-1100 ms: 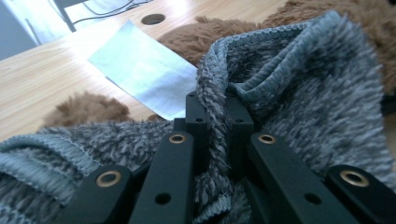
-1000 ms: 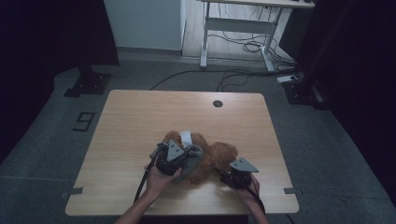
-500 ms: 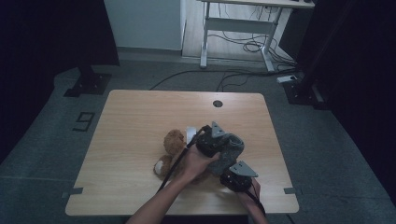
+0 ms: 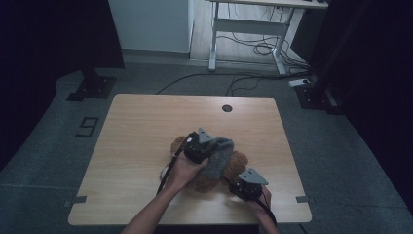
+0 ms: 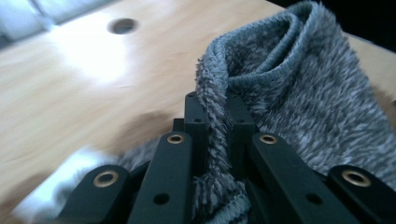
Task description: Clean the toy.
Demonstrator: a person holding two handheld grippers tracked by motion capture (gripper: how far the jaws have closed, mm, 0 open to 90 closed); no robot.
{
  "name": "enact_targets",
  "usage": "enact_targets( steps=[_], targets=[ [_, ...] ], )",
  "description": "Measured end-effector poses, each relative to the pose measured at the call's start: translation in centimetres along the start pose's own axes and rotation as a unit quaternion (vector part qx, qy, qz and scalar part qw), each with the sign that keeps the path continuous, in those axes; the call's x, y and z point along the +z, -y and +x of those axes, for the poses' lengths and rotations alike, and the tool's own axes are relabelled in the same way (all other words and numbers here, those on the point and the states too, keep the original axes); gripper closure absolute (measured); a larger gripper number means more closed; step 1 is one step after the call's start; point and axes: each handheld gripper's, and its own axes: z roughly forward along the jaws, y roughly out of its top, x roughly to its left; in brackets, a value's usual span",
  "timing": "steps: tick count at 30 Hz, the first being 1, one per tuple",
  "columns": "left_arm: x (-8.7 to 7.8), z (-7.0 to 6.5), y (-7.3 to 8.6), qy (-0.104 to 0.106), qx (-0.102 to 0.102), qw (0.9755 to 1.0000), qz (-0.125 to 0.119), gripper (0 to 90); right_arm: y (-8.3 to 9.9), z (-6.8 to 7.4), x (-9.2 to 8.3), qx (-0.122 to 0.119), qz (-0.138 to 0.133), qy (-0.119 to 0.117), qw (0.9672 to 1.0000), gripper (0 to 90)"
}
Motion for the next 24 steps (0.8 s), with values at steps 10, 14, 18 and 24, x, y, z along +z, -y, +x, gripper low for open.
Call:
enact_targets(
  steps=[10, 14, 18, 24],
  targets=[
    [-1.9, 7.1, 4.2, -0.037, -0.077, 0.9953, 0.045, 82.2, 0.1, -0.1, 0.0, 0.0, -0.005, -0.001, 1.0, 41.9],
    [-1.2, 5.8, 2.9, -0.021, -0.055, 0.9974, 0.043, 82.3, 0.1, -0.1, 0.0, 0.001, -0.005, -0.002, 1.0, 41.9],
    [0.1, 3.0, 1.0, -0.002, -0.027, 0.9989, 0.038, 82.2, 0.2, -0.1, 0.0, 0.002, -0.005, -0.003, 1.0, 41.9],
    [1.8, -1.1, -0.7, 0.013, 0.026, 0.9989, 0.038, 82.2, 0.2, -0.2, -0.1, 0.001, -0.004, -0.004, 1.0, 41.7]
  ],
)
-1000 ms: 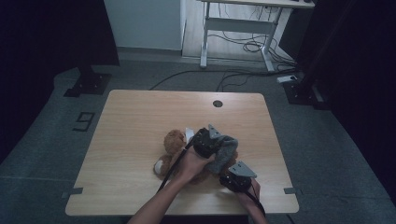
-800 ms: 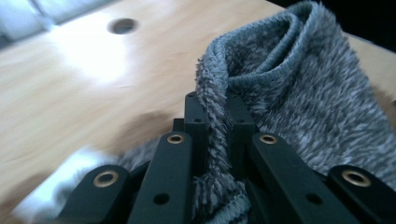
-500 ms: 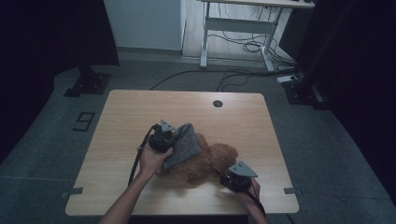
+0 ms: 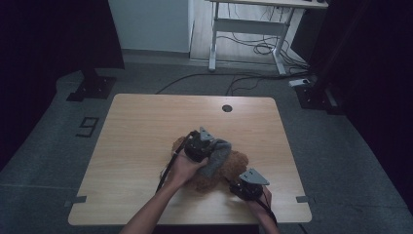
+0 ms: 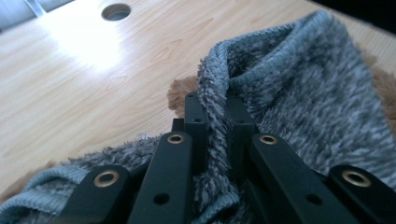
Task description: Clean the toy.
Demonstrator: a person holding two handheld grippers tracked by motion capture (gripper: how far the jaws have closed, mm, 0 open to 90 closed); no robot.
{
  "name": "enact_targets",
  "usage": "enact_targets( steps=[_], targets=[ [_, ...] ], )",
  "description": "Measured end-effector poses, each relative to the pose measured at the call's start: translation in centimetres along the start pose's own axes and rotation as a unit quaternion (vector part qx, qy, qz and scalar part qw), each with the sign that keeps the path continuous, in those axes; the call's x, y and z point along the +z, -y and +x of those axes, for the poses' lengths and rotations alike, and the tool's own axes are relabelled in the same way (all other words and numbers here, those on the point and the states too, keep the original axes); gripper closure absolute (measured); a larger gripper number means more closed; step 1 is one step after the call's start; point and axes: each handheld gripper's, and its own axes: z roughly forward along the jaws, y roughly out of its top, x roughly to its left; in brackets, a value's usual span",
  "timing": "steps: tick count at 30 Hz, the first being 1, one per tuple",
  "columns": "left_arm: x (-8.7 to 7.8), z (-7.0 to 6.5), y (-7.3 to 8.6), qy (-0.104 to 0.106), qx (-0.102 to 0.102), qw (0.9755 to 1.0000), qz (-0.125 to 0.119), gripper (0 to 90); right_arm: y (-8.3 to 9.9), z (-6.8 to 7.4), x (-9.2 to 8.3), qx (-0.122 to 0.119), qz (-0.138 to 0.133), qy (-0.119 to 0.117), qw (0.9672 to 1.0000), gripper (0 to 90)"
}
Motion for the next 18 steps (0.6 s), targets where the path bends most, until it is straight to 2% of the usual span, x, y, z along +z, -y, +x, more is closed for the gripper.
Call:
enact_targets(
  steps=[2, 5, 8, 10, 11, 12, 16, 18],
  targets=[
    [0.2, -0.2, 0.0, -0.011, 0.01, 0.9999, 0.004, 82.2, 0.0, 0.0, 0.0, 0.001, 0.0, -0.001, 1.0, 41.6],
    [0.0, 0.8, 0.7, -0.025, 0.008, 0.9996, 0.013, 82.3, 0.0, 0.0, 0.0, 0.0, 0.0, -0.001, 1.0, 41.4],
    [-0.8, 2.7, 1.9, -0.048, -0.005, 0.9985, 0.025, 82.3, -0.1, 0.1, 0.0, -0.001, -0.002, 0.001, 1.0, 41.3],
    [-1.1, 3.6, 2.4, -0.055, -0.011, 0.9979, 0.031, 82.3, -0.1, 0.1, 0.0, -0.001, -0.001, 0.0, 1.0, 41.3],
    [-1.5, 4.6, 3.1, -0.06, -0.023, 0.9972, 0.039, 82.3, -0.1, 0.1, 0.0, 0.0, -0.001, 0.0, 1.0, 41.2],
    [-1.7, 5.2, 3.6, -0.065, -0.026, 0.9966, 0.044, 82.3, -0.1, 0.1, 0.0, 0.0, -0.001, 0.0, 1.0, 41.2],
    [-1.9, 6.8, 5.6, -0.086, -0.036, 0.9937, 0.063, 82.3, -0.1, 0.0, 0.1, 0.001, -0.001, 0.0, 1.0, 41.2],
    [-1.9, 7.4, 6.8, -0.089, -0.046, 0.9926, 0.069, 82.4, -0.1, 0.0, 0.1, 0.001, -0.001, 0.001, 1.0, 41.2]
  ],
)
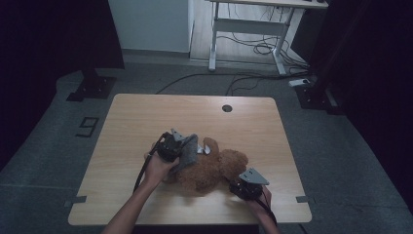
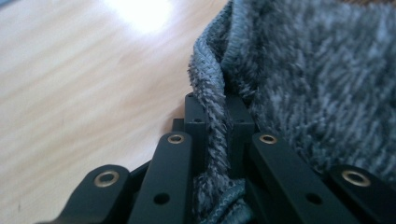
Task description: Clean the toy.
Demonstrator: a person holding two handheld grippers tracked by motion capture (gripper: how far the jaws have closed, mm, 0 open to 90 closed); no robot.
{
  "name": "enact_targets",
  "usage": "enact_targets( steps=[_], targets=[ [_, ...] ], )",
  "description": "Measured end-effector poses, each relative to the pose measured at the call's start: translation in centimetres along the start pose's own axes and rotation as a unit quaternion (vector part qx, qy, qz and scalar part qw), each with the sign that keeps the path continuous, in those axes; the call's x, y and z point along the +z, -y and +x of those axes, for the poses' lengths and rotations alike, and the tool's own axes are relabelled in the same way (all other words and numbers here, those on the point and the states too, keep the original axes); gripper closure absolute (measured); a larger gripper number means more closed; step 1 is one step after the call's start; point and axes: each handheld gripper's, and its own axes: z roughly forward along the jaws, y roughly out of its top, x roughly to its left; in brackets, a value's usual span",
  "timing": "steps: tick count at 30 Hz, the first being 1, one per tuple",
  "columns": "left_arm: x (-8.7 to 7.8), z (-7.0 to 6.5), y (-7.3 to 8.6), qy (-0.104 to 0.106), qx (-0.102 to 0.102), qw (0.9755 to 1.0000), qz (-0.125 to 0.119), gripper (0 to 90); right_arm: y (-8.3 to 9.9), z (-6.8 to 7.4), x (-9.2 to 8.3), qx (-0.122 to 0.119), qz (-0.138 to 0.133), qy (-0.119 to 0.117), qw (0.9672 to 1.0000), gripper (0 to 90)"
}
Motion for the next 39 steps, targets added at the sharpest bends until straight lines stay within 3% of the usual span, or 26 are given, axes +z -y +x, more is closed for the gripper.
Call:
enact_targets(
  steps=[2, 5, 8, 10, 15, 18, 23, 31, 35, 39],
  targets=[
    [0.3, 0.6, 0.9, -0.006, -0.007, 0.9999, 0.009, 82.5, 0.0, 0.0, 0.0, 0.0, 0.0, 0.002, 1.0, 41.2],
    [0.1, 1.7, 1.7, 0.002, -0.025, 0.9996, 0.015, 82.4, 0.0, 0.1, 0.0, -0.001, 0.0, 0.002, 1.0, 41.3],
    [-0.8, 2.5, 1.7, 0.018, -0.049, 0.9987, -0.001, 82.0, 0.0, 0.0, 0.1, -0.001, 0.001, 0.002, 1.0, 41.6],
    [-2.0, 2.5, 1.3, 0.029, -0.061, 0.9973, -0.028, 81.8, -0.1, 0.0, 0.1, 0.0, 0.001, 0.004, 1.0, 41.9],
    [-3.4, 1.3, 0.3, 0.061, -0.061, 0.9939, -0.069, 81.1, -0.2, 0.5, 0.2, 0.004, 0.001, 0.024, 0.9997, 43.6],
    [-3.5, 0.9, -0.5, 0.064, -0.057, 0.9934, -0.076, 81.0, -0.5, 0.6, 0.7, 0.015, -0.002, 0.043, 0.999, 45.4],
    [-3.1, 0.8, -2.0, 0.065, -0.057, 0.9928, -0.084, 81.0, -1.3, 0.6, 2.3, 0.024, -0.008, 0.074, 0.9969, 47.5],
    [-2.1, 0.0, -5.1, 0.061, -0.044, 0.9925, -0.097, 81.0, -2.6, -1.3, 5.3, 0.052, -0.016, 0.111, 0.9923, 48.0],
    [-0.8, 0.0, -7.7, 0.076, -0.054, 0.99, -0.106, 80.6, -2.9, -1.7, 5.9, 0.05, -0.015, 0.12, 0.9915, 47.6],
    [1.5, -1.2, -9.0, 0.067, -0.034, 0.9943, -0.076, 80.6, -2.8, -2.0, 5.9, 0.05, -0.015, 0.119, 0.9916, 46.9]
  ],
)
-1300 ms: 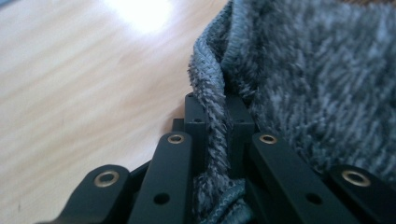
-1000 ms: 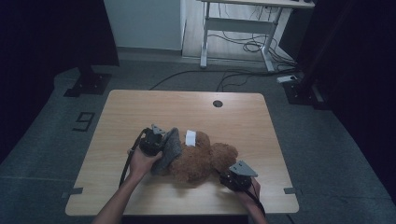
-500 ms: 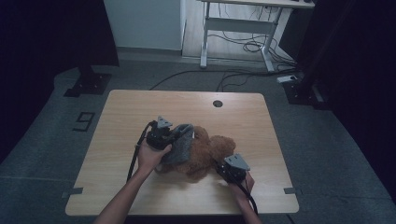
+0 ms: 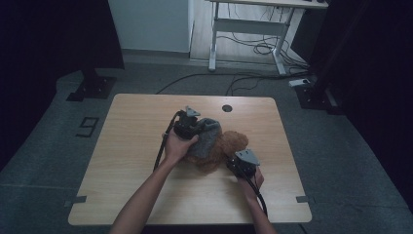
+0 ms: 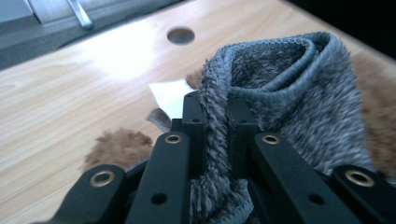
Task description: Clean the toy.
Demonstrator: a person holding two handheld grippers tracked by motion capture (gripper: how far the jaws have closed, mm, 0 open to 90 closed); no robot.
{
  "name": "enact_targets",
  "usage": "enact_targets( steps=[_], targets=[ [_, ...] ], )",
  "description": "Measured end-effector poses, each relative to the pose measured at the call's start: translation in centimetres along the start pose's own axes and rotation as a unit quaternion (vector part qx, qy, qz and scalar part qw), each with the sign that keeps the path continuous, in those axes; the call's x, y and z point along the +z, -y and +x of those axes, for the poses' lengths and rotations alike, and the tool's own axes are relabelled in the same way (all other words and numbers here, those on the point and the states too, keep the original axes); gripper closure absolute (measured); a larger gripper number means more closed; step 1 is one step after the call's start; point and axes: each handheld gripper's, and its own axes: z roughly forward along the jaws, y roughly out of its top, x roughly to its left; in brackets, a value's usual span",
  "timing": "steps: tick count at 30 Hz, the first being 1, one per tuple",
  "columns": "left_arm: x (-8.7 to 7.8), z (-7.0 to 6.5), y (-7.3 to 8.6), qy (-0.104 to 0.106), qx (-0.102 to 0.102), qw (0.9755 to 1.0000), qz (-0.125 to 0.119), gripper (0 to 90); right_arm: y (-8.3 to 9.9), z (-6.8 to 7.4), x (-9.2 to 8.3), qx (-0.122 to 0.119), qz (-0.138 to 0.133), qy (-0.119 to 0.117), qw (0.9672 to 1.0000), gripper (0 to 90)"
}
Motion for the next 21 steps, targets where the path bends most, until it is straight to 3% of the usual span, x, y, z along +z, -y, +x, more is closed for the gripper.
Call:
enact_targets(
  steps=[3, 5, 9, 12, 15, 18, 21],
  targets=[
    [1.3, -0.5, 0.8, -0.004, 0.004, 1.0, 0.007, 80.8, 0.2, -0.1, -0.2, -0.005, 0.0, -0.008, 1.0, 44.8],
    [1.4, -0.4, 1.5, 0.006, -0.006, 1.0, 0.005, 81.2, 0.2, -0.4, -0.4, -0.003, 0.003, -0.018, 0.9998, 42.7],
    [0.8, -0.5, 2.9, 0.021, -0.004, 0.9998, -0.007, 82.2, 0.2, -1.0, -0.7, 0.005, 0.015, -0.042, 0.999, 38.1],
    [0.1, -1.7, 4.3, 0.007, 0.028, 0.9994, -0.021, 82.7, 0.2, -1.3, -1.0, 0.013, 0.021, -0.056, 0.9981, 32.4],
    [-0.7, -2.5, 5.4, 0.005, 0.042, 0.9985, -0.034, 82.8, 0.3, -1.6, -1.6, 0.02, 0.03, -0.07, 0.9969, 23.4],
    [-1.7, -3.2, 6.7, 0.007, 0.052, 0.9974, -0.051, 82.9, 0.5, -2.2, -2.3, 0.044, 0.049, -0.091, 0.9937, 14.1],
    [-2.2, -3.6, 7.6, 0.005, 0.061, 0.9961, -0.063, 83.0, 1.0, -2.8, -3.0, 0.07, 0.063, -0.118, 0.9886, 11.7]
  ],
)
